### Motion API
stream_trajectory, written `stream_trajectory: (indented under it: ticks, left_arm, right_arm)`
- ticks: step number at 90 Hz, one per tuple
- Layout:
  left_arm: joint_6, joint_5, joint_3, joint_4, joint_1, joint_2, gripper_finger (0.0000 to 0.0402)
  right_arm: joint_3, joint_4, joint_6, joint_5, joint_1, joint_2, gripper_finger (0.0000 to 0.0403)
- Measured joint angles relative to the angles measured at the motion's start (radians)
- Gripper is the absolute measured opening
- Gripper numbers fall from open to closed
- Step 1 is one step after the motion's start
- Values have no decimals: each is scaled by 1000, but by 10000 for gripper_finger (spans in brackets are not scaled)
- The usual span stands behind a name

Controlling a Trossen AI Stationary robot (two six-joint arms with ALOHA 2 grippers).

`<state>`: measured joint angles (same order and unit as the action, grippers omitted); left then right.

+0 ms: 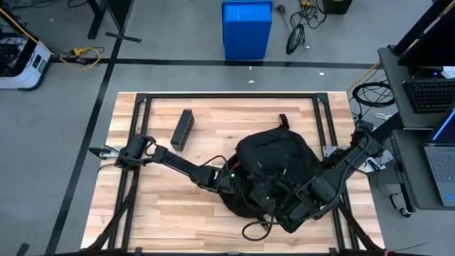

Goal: Unpack backpack
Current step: Remove the black calculator from the black backpack

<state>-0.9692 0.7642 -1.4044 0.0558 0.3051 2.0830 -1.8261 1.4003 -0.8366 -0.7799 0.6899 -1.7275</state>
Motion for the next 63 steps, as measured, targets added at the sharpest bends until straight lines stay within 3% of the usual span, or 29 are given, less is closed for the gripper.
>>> stream_trajectory:
  ticks: [33,63]
  left_arm:
    - [60,103,-121,-190,88,-7,31]
    - [329,101,-284,-574,181,-8,31]
  right_arm:
    - [-1,135,-129,4,12,0,0]
    - [-1,170,-173,18,26,0,0]
